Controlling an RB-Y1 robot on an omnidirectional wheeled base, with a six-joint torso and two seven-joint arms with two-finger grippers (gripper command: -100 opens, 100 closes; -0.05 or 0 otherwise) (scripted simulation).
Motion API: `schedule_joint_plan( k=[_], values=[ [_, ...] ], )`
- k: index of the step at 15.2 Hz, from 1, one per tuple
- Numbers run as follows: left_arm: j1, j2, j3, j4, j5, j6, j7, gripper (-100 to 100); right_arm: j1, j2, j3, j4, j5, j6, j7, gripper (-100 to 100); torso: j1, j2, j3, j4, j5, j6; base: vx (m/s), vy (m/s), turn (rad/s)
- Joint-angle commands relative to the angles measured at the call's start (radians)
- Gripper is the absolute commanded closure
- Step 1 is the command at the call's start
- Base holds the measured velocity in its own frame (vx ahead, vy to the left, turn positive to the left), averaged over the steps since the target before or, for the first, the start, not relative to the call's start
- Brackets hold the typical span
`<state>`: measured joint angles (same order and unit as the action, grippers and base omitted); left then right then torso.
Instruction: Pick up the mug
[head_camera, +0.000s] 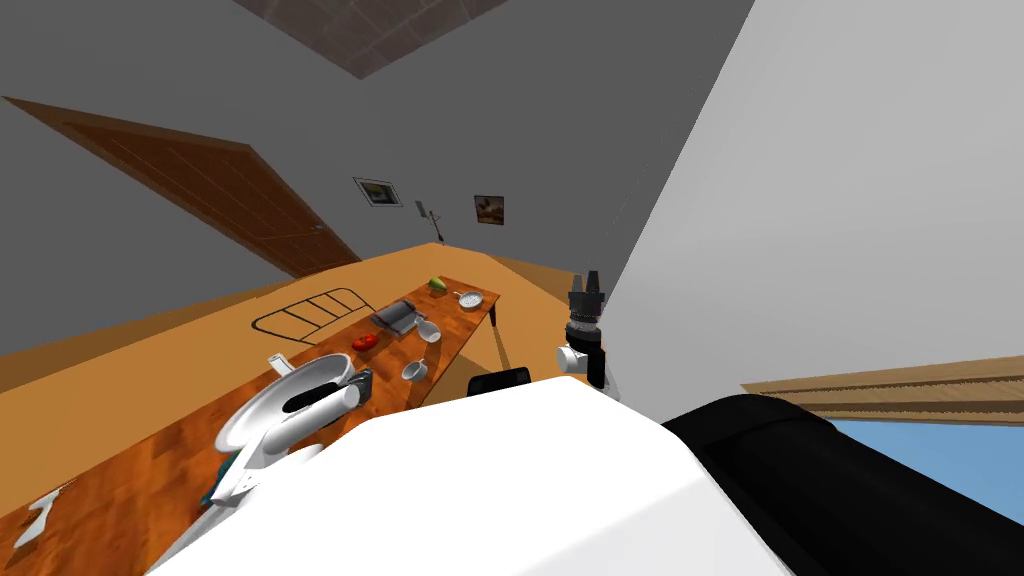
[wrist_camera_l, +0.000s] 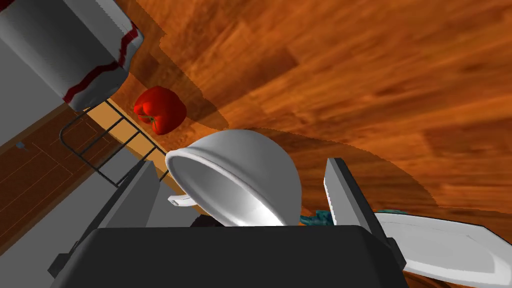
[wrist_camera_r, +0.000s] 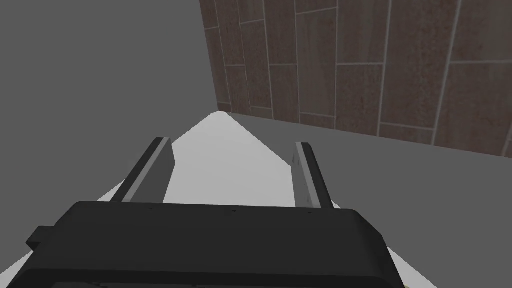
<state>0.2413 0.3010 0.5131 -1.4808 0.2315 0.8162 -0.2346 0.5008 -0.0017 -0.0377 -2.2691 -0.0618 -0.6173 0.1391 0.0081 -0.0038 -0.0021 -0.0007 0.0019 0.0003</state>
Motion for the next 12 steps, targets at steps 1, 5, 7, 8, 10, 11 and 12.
schedule_joint_plan(
  k=[1, 5, 7, 8, 10, 11, 12],
  values=[
    [-0.013, -0.001, 0.006, 0.048, 0.01, 0.026, -0.009, -100, 0.0, 0.0, 0.0, 0.0, 0.0, 0.0, 0.0, 0, 0.0, 0.0, 0.0, 0.0, 0.0, 0.0, -0.013, 0.04, -0.2],
    [-0.045, -0.014, 0.021, 0.118, 0.023, 0.103, -0.025, -100, 0.0, 0.0, 0.0, 0.0, 0.0, 0.0, 0.0, 0, 0.001, -0.001, 0.0, 0.0, 0.0, -0.001, -0.011, 0.054, -0.19],
    [-0.045, -0.014, 0.021, 0.128, 0.023, 0.103, -0.025, -100, 0.0, 0.0, 0.0, 0.0, 0.0, 0.0, 0.0, 0, 0.001, -0.001, 0.0, 0.0, 0.0, 0.0, -0.012, 0.044, -0.125],
    [-0.06, -0.022, 0.026, 0.161, 0.029, 0.138, -0.032, -100, 0.0, 0.0, 0.0, 0.0, 0.0, 0.0, 0.0, 0, 0.0, -0.001, 0.0, 0.0, 0.0, -0.001, -0.009, 0.039, -0.177],
    [-0.074, -0.031, 0.031, 0.191, 0.034, 0.17, -0.039, -100, 0.0, 0.0, 0.0, 0.0, 0.0, 0.0, 0.0, 0, 0.0, -0.001, 0.0, 0.0, 0.0, 0.0, -0.013, 0.05, -0.203],
    [-0.074, -0.031, 0.031, 0.2, 0.034, 0.17, -0.039, -100, 0.0, 0.0, 0.0, 0.0, 0.0, 0.0, 0.0, 0, 0.001, -0.001, 0.0, 0.0, 0.0, 0.0, -0.007, 0.063, -0.183],
    [-0.074, -0.031, 0.031, 0.2, 0.034, 0.17, -0.039, -100, 0.0, 0.0, 0.0, 0.0, 0.0, 0.0, 0.0, 0, 0.001, -0.001, -0.001, 0.0, 0.0, 0.0, 0.0, 0.048, -0.046]
  ],
)
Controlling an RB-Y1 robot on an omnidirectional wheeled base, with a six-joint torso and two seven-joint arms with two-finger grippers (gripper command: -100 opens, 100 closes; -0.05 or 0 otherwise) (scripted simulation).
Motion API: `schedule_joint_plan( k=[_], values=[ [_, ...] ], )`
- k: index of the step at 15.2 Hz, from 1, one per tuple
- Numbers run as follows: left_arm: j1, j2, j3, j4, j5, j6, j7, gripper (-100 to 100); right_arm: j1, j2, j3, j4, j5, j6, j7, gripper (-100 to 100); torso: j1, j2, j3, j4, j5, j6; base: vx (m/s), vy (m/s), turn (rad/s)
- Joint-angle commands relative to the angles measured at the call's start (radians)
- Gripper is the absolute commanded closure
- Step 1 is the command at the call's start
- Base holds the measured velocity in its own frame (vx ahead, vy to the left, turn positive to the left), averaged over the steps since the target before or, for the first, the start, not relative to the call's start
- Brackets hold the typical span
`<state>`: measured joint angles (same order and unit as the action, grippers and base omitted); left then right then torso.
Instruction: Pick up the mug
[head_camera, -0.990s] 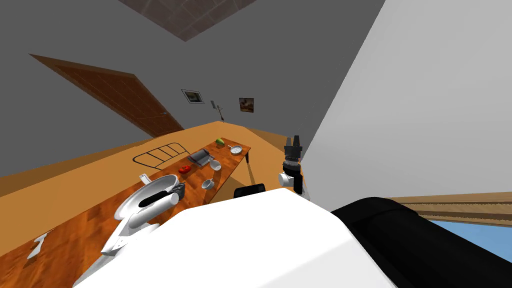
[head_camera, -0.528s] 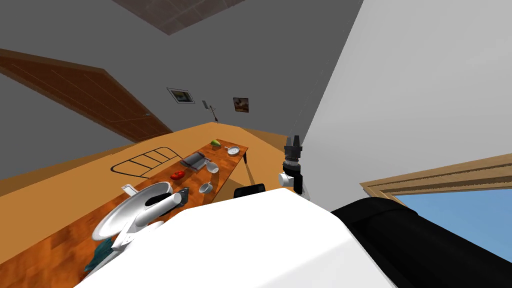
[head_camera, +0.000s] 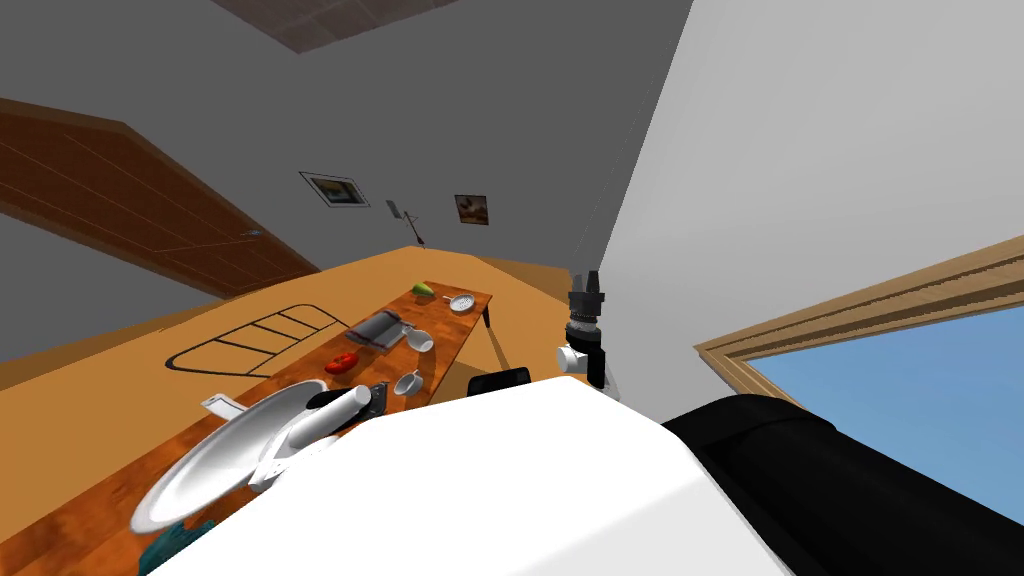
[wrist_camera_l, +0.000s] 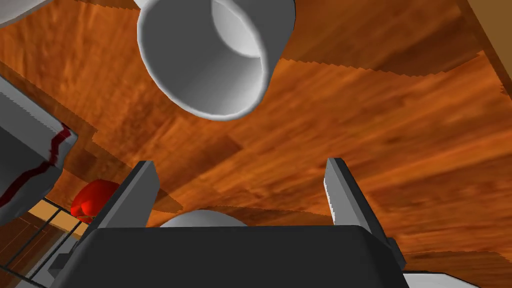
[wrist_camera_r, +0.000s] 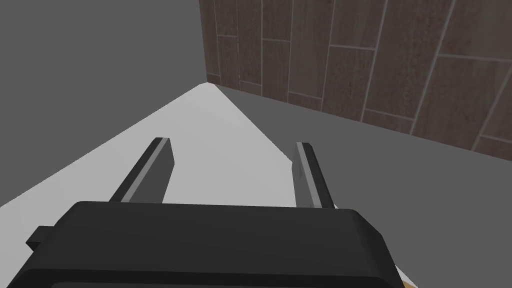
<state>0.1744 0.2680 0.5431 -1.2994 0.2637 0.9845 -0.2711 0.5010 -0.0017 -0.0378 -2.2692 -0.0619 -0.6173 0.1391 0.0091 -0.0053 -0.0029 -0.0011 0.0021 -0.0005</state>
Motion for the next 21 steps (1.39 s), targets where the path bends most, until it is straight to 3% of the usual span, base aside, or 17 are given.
schedule_joint_plan(
  k=[1, 4, 11, 12, 13, 16, 18, 19, 21],
  values=[
    [-0.021, -0.007, 0.005, 0.05, 0.006, 0.03, -0.009, -100, 0.0, 0.0, 0.0, 0.0, 0.0, 0.0, 0.0, 0, 0.0, 0.0, 0.0, 0.0, 0.0, 0.0, 0.0, 0.047, -0.104],
    [-0.044, -0.025, 0.012, 0.105, 0.013, 0.078, -0.02, -100, 0.0, 0.0, 0.0, 0.0, 0.0, 0.0, 0.0, 0, 0.001, 0.0, 0.0, 0.0, 0.0, 0.001, -0.006, 0.073, -0.2],
    [-0.072, -0.047, 0.019, 0.168, 0.019, 0.131, -0.033, -100, 0.0, 0.0, 0.0, 0.0, 0.0, 0.0, 0.0, 0, 0.0, -0.001, -0.001, 0.0, 0.0, 0.0, 0.003, 0.059, -0.095],
    [-0.062, -0.045, 0.017, 0.147, 0.018, 0.125, -0.03, -100, 0.0, 0.0, 0.0, 0.0, 0.0, 0.0, 0.0, 0, 0.001, -0.001, -0.001, 0.0, 0.0, 0.0, 0.005, 0.041, -0.041],
    [-0.07, -0.051, 0.003, 0.179, 0.012, 0.091, -0.022, -100, 0.0, 0.0, 0.0, 0.0, 0.0, 0.0, 0.0, 0, 0.0, -0.001, -0.001, 0.0, 0.0, 0.0, -0.001, 0.028, 0.006],
    [-0.076, -0.056, -0.011, 0.209, 0.007, 0.055, -0.013, -100, 0.0, 0.0, 0.0, 0.0, 0.0, 0.0, 0.0, 0, -0.002, -0.001, 0.0, 0.0, 0.0, 0.0, -0.008, 0.023, 0.01],
    [-0.074, -0.057, -0.009, 0.201, 0.007, 0.063, -0.014, -100, 0.0, 0.0, 0.0, 0.0, 0.0, 0.0, 0.0, 0, -0.002, 0.0, 0.0, 0.0, -0.001, 0.0, -0.009, 0.015, 0.003],
    [-0.074, -0.058, -0.01, 0.203, 0.006, 0.059, -0.013, 100, 0.0, 0.0, 0.0, 0.0, 0.0, 0.0, 0.0, 0, -0.003, 0.0, 0.0, 0.0, -0.001, 0.0, 0.0, 0.0, 0.0],
    [-0.074, -0.057, -0.01, 0.203, 0.006, 0.058, -0.012, 100, 0.0, 0.0, 0.0, 0.0, 0.0, 0.0, 0.0, 0, -0.004, -0.001, 0.0, 0.0, -0.001, 0.0, 0.0, 0.0, 0.0]
  ],
)
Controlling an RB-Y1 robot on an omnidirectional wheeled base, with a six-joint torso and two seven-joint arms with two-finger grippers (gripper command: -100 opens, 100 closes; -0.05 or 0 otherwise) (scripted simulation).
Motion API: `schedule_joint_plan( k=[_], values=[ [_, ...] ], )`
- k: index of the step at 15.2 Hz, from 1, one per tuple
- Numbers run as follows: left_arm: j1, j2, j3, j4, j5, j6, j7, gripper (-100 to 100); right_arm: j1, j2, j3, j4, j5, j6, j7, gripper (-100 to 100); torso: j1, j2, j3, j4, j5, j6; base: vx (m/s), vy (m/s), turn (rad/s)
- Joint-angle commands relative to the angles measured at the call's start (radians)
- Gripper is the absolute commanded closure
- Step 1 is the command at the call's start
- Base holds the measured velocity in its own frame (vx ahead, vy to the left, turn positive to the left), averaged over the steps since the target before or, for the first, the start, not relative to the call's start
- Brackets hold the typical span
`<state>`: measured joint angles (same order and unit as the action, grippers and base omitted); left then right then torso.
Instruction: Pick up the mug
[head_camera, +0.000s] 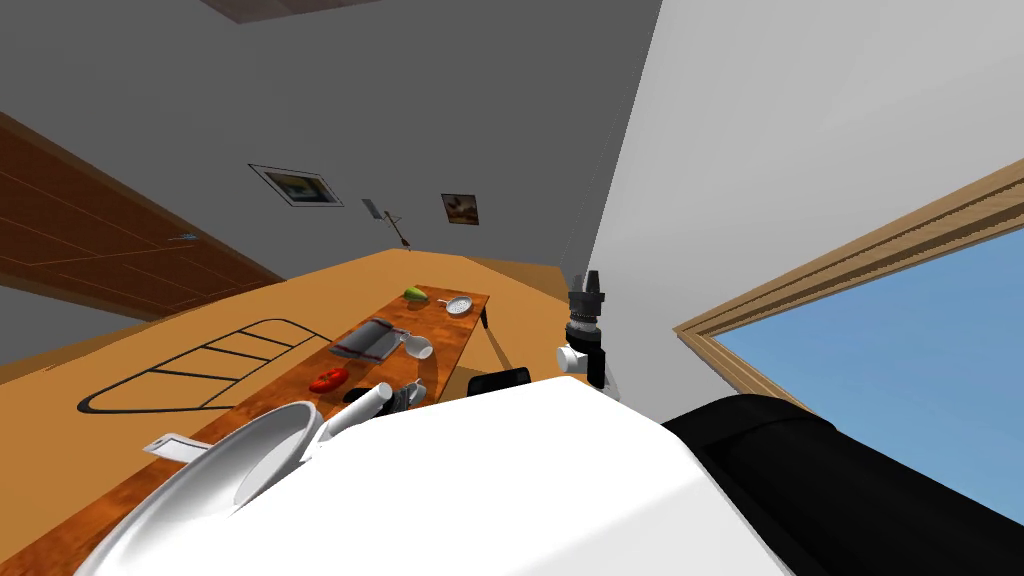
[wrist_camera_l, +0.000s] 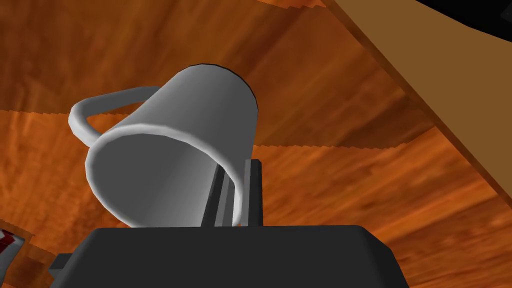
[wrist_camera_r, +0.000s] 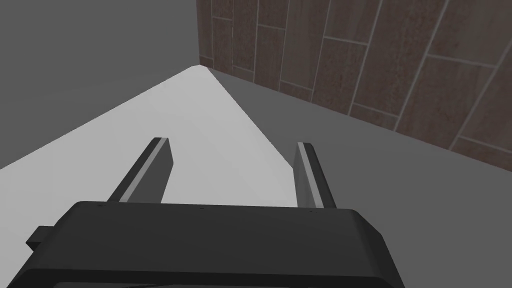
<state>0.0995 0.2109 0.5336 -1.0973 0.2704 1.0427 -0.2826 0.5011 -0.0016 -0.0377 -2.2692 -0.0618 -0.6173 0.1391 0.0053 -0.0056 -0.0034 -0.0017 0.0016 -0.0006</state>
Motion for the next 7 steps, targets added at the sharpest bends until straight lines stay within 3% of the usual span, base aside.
schedule_joint_plan(
  k=[1, 6, 7],
  values=[
    [0.0, 0.0, 0.0, 0.0, 0.0, 0.0, 0.0, 100, 0.0, 0.0, 0.0, 0.0, 0.0, 0.0, 0.0, 0, 0.0, 0.0, 0.0, 0.0, 0.0, 0.0, 0.0, 0.0, 0.0],
    [0.011, 0.012, 0.027, -0.052, 0.012, 0.07, -0.019, 100, 0.0, 0.0, 0.0, 0.0, 0.0, 0.0, 0.0, 0, -0.001, -0.001, 0.0, 0.001, 0.0, 0.0, 0.006, -0.019, -0.009],
    [0.008, 0.009, 0.02, -0.036, 0.009, 0.048, -0.015, 100, 0.0, 0.0, 0.0, 0.0, 0.0, 0.0, 0.0, 0, -0.001, -0.001, 0.0, 0.001, 0.0, 0.0, 0.006, -0.013, 0.001]
  ],
)
